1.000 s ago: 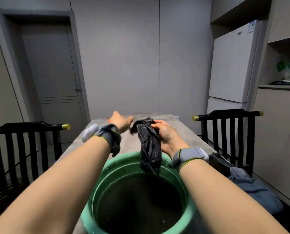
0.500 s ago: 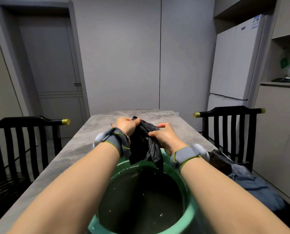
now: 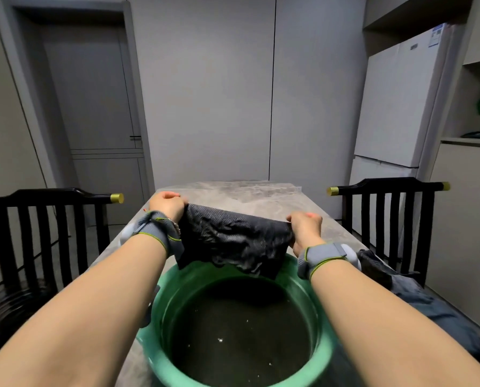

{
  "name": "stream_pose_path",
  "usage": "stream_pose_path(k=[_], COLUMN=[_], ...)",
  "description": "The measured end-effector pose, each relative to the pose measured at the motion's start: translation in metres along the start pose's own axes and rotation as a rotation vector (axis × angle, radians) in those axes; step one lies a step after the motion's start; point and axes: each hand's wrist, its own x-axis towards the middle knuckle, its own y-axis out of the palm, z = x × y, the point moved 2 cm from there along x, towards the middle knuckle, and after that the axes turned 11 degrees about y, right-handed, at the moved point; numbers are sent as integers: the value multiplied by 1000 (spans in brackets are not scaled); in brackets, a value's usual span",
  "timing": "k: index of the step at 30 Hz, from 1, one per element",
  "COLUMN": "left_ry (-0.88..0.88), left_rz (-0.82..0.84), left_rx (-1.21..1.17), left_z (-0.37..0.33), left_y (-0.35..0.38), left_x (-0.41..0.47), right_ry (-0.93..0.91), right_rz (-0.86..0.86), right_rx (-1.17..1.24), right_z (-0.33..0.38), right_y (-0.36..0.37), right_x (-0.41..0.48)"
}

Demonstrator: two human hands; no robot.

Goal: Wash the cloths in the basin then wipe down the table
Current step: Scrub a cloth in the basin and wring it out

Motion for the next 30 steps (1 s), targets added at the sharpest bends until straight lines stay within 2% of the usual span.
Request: stream_pose_path(k=[1, 3, 6, 7, 10, 12, 13, 19, 21, 23, 26, 30], left_ry=[19, 21, -22, 0, 126, 135, 121, -28, -35, -17, 13, -33], left_rz=[27, 90, 202, 222, 219, 201, 202, 211, 199, 113, 27, 152], left_rx=[-12, -12, 30, 100, 425, 481, 459, -102, -192, -98, 263, 576], left_z=[0, 3, 10, 12, 8, 5, 8, 14, 18, 20, 17, 5], left_y=[-1, -5, -10, -11, -17, -22, -23, -21, -18, -18, -17, -6], left_x=[0, 1, 5, 9, 11, 11, 14, 5, 3, 2, -4, -20], right_ry=[-56, -236, -408, -417, -438, -434, -418, -233, -170, -102, 18, 201], right_rz=[24, 46, -61, -95, -147, -146, -141, -14, 5, 4, 28, 150], right_rx=[-24, -224, -626, -668, -598, -543, -499, -80, 26, 88, 132, 121], right_z=[1, 1, 4, 5, 13, 18, 21, 11, 7, 4, -2, -6], right_y=[4, 11, 15, 14, 12, 12, 11, 12, 11, 12, 14, 25], right_x=[-4, -6, -8, -11, -11, -11, -10, -5, -4, 2, 3, 2])
